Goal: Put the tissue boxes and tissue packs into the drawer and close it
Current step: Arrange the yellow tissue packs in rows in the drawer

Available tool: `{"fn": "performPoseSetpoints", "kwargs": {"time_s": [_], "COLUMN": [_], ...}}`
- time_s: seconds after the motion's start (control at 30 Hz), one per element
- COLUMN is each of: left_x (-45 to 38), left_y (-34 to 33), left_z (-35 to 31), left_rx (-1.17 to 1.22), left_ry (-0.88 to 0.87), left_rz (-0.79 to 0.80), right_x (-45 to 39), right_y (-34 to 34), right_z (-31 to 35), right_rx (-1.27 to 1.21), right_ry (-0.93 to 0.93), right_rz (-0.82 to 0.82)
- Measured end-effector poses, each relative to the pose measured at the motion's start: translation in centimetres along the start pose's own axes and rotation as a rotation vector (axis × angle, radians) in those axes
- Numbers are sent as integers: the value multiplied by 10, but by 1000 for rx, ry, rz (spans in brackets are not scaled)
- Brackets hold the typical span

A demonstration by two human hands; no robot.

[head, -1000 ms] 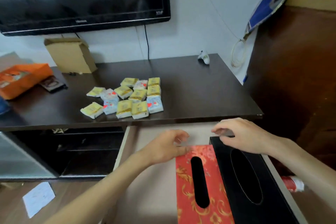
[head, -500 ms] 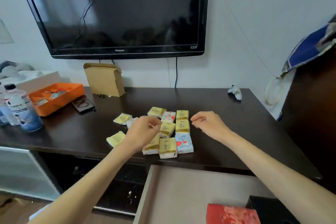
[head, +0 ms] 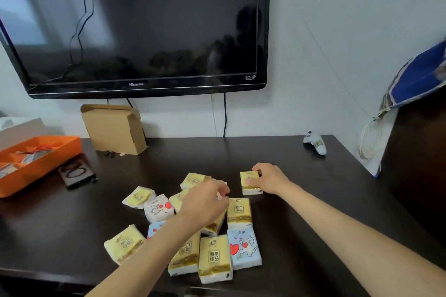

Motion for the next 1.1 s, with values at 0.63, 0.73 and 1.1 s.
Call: {"fn": "performPoseSetpoints", "kwargs": {"time_s": [0.63,0.73,1.1], "left_x": [-19,5,210], "left_y": [-19,15,42], "left_z": [-81,-92,-55], "left_rx": [-250,-172,-8], "left_ry": [-237,-271,-385], "left_rz": [260,165,127], "right_x": [137,168,316], "right_y": [61,70,-6], "right_z": [-60,-43,10], "right_rx": [279,207,12], "right_ry": [93,142,286], "right_rz": [78,4,93]}}
Point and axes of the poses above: each hand's wrist, its own x-axis away from the middle knuckle, its own y-axis out of the back of the hand, z = x × y, the point moved 10 cm from there along -x, towards the middle knuckle, and after that the axes turned 8 degrees about -x, right-handed, at the moved point
